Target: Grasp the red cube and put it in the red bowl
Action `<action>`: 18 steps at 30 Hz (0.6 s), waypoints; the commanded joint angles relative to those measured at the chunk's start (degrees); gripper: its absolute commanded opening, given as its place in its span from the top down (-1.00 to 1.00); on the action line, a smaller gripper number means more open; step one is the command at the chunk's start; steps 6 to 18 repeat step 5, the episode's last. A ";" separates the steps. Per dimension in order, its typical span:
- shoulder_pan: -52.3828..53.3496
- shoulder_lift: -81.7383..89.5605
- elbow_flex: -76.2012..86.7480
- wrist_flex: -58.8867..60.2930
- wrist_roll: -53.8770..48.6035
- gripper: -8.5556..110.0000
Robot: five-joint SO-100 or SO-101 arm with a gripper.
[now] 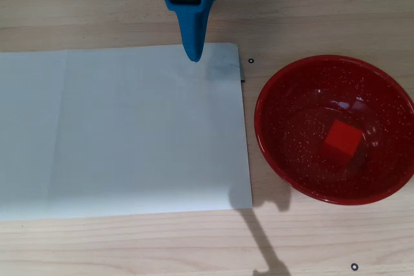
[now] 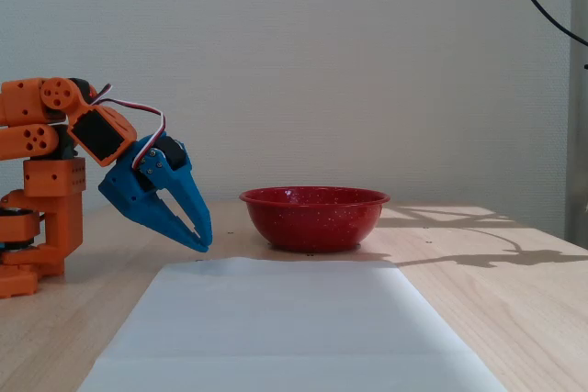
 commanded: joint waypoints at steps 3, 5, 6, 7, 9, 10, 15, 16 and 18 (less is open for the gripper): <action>-0.70 0.97 0.62 0.79 -0.35 0.85; -0.70 0.97 0.62 0.79 -0.35 0.85; -0.70 0.97 0.62 0.79 -0.35 0.85; -0.70 0.97 0.62 0.79 -0.35 0.85; -0.70 0.97 0.62 0.79 -0.35 0.85; -0.70 0.97 0.62 0.79 -0.35 0.85; -0.70 0.97 0.62 0.79 -0.35 0.85; -0.70 0.97 0.62 0.79 -0.35 0.85; -0.70 0.97 0.62 0.79 -0.35 0.85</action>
